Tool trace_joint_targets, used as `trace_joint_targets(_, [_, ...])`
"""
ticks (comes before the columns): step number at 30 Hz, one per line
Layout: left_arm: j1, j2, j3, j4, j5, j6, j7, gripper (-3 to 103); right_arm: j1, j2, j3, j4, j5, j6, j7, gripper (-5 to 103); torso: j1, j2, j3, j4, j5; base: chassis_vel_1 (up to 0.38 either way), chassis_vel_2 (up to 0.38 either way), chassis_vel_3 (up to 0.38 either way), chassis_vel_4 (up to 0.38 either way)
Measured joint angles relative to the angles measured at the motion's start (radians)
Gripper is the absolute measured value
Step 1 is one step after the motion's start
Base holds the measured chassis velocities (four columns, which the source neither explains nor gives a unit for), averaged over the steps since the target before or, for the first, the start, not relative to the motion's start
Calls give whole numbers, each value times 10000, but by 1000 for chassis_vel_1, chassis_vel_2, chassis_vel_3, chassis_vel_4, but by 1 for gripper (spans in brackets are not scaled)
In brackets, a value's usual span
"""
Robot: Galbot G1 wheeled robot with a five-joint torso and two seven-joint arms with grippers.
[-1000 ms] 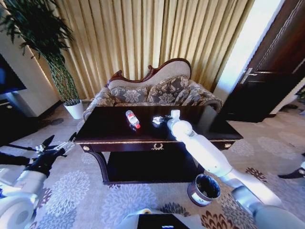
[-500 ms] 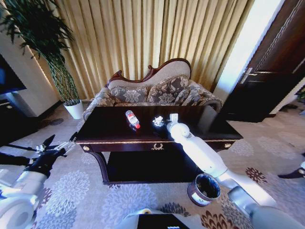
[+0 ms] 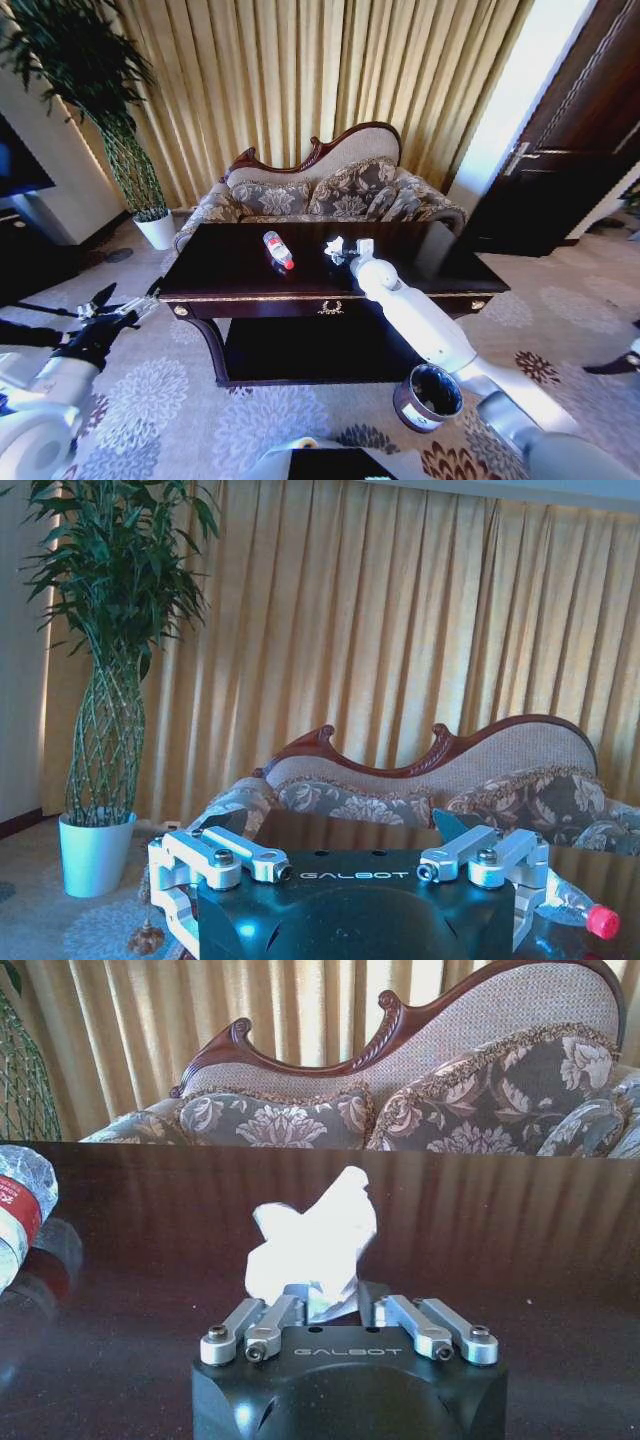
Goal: Move to the front of the table and place the trash on the table into the trash bin.
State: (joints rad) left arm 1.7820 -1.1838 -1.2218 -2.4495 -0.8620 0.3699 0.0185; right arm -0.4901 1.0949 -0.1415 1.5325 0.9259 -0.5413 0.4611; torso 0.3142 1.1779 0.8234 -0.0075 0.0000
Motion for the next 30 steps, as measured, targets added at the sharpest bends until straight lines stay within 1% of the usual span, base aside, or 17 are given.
trace_joint_targets(1, [0,0,0,0,0,0,0,100,0,0,0,0,0,0,0,27,0,0,0,0,0,0,0,0,0])
trace_joint_targets(3, [-12,37,-20,83,0,-59,40,100,-11,19,31,-18,-16,32,-6,17,0,0,0,0,0,0,0,0,0])
trace_joint_targets(4, [-12,37,-20,83,0,-59,40,100,-11,19,31,-18,-16,32,-6,17,0,0,0,0,0,0,0,0,0])
trace_joint_targets(6, [-1,37,-21,108,0,-136,49,100,-29,19,73,-23,-28,52,-10,6,0,0,0,0,0,0,0,0,0])
trace_joint_targets(8, [18,30,-22,109,0,-152,55,100,-43,21,120,-23,-33,70,-11,6,0,0,0,0,0,0,0,0,0])
trace_joint_targets(9, [48,22,-21,108,1,-171,60,100,-82,25,196,-13,-45,135,-11,1,0,0,0,0,0,0,0,0,0])
trace_joint_targets(12, [69,21,-30,101,0,-191,68,100,-187,13,354,129,-65,310,-12,0,0,0,0,1,1,0,0,0,0])
trace_joint_targets(15, [52,41,-35,100,0,-198,69,100,-378,-72,598,448,-215,631,-11,0,0,0,0,2,1,0,0,0,0])
trace_joint_targets(16, [41,58,-32,97,-2,-200,69,100,-587,-238,827,829,-517,902,-13,0,0,0,0,2,1,0,0,0,0])
trace_joint_targets(19, [22,68,-15,97,-3,-203,64,100,-833,-408,1072,1239,-742,1058,-17,0,0,0,0,1,1,0,0,0,0])
trace_joint_targets(22, [-41,95,45,257,84,-313,11,100,-1797,-865,1898,2374,-1119,1213,-116,0,0,1,0,-2,2,0,0,0,0])
trace_joint_targets(23, [-41,95,45,257,84,-313,11,100,-1797,-865,1898,2374,-1119,1213,-116,0,0,1,0,-2,2,0,0,0,0])
trace_joint_targets(26, [-52,160,32,426,152,-400,-20,100,-2820,-1347,2709,3519,-1585,1527,-426,0,-1,1,-1,-3,1,0,0,0,0])
trace_joint_targets(27, [-52,160,32,426,152,-400,-20,100,-2820,-1347,2709,3519,-1585,1527,-426,0,-1,1,-1,-3,1,0,0,0,0])
trace_joint_targets(28, [-48,196,-6,473,151,-413,-42,100,-3138,-1498,2945,3875,-1691,1725,-573,0,-2,1,-1,-3,2,0,0,0,0])
trace_joint_targets(30, [-36,287,-87,533,74,-426,-51,100,-3877,-1773,3410,4608,-1808,2368,-818,0,-2,2,-1,1,-1,0,0,0,0])
